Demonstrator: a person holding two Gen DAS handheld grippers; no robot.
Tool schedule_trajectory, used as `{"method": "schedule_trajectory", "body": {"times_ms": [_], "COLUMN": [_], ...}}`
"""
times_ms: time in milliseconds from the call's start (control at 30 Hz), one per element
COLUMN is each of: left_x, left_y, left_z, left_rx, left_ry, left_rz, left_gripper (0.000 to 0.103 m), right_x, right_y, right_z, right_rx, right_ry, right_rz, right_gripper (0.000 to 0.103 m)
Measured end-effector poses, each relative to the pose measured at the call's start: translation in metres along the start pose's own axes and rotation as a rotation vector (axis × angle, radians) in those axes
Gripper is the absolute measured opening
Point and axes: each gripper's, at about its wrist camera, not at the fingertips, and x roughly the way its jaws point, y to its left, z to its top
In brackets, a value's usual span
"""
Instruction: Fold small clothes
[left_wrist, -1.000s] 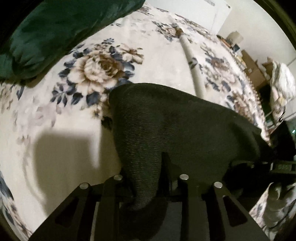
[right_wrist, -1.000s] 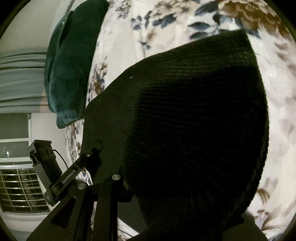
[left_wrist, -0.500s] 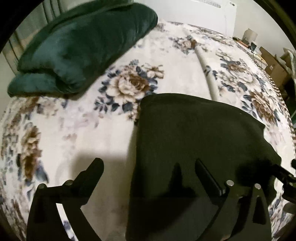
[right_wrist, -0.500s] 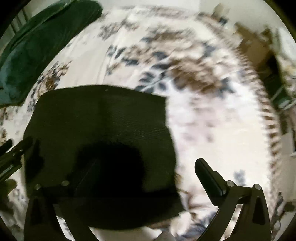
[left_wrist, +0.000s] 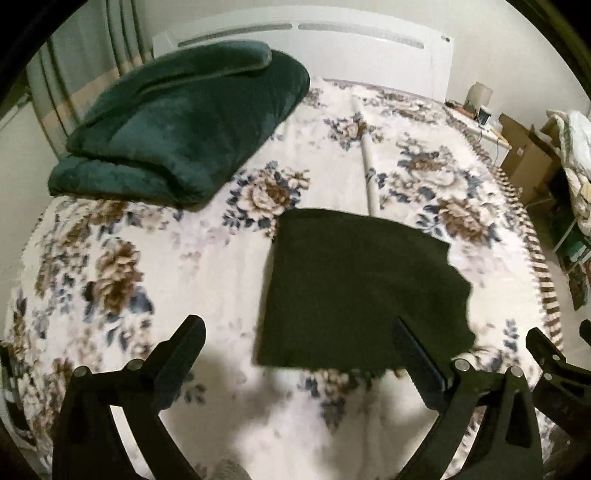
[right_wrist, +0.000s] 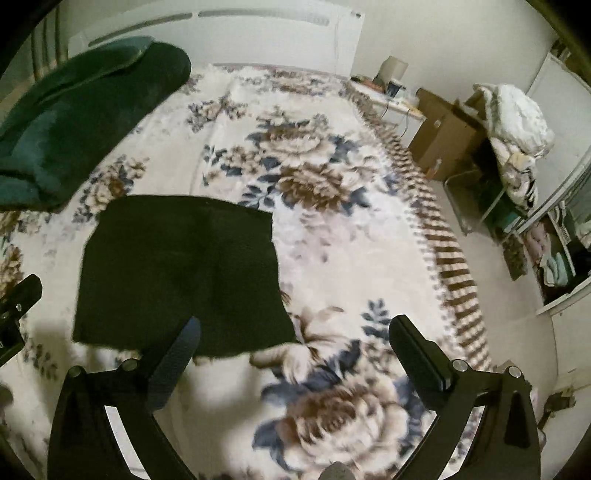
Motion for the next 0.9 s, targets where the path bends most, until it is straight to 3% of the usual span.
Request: {"method": "schedule_trajectory", "body": {"times_ms": [467,700,900], "left_x": [-0.237,-0.333,-0.384], "left_y": [-0.008,-0.009,-0.007], "left_z": [-0.025,-0.041,-0.056], "left_rx": [0.013,0.027,0.032], "left_ry": [-0.126,-0.185,-0.226], "left_rz": [-0.018,-0.031,-0.031], "left_gripper": [0.103,0.103,0.103], "right_x": [-0.272,-0.386,-0.466], "right_y": [-0.062,-0.09,-0.107], "right_z": [-0.035,-0.064,-0.091], "right_rx": [0.039,0.057,0.076], "right_ry": [-0.188,-0.269,-0.33], "right_rz": [0.002,-0.004,0.018], "right_gripper": [0.103,0.103,0.103]}}
